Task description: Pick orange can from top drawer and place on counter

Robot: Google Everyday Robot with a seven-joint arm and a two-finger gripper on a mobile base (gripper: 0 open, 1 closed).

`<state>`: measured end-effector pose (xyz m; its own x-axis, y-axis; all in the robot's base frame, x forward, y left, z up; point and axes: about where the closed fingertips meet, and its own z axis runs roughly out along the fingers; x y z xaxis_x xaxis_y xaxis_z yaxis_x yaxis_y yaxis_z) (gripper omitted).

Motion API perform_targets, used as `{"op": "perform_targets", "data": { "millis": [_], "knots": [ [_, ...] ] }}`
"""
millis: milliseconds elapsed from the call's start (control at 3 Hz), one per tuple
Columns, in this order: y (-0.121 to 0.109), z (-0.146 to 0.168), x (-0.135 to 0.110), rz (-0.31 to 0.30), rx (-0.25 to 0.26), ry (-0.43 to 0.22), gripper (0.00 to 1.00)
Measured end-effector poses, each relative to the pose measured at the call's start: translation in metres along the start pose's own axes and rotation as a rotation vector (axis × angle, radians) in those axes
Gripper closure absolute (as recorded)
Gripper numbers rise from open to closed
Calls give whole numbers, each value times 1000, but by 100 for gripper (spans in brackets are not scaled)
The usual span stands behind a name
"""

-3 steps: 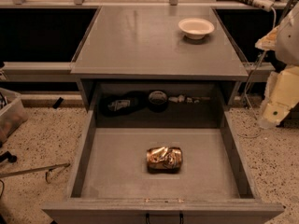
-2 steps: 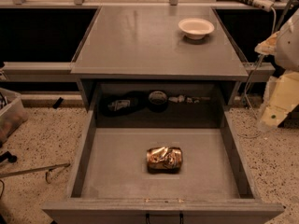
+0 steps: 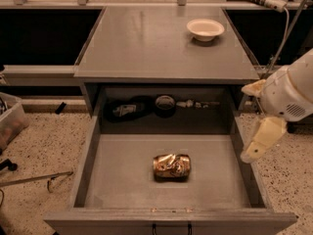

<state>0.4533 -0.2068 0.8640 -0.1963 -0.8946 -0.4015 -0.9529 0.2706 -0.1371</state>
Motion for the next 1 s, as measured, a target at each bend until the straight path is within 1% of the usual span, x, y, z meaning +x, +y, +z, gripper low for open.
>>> {"op": "perform_targets", "data": {
  "millis": [333,667,1000],
  "knots": [
    [10,64,4,9,-64,-123,0],
    [19,113,0,0,-113,-215,0],
    [19,113,0,0,-113,-215,0]
  ]
}}
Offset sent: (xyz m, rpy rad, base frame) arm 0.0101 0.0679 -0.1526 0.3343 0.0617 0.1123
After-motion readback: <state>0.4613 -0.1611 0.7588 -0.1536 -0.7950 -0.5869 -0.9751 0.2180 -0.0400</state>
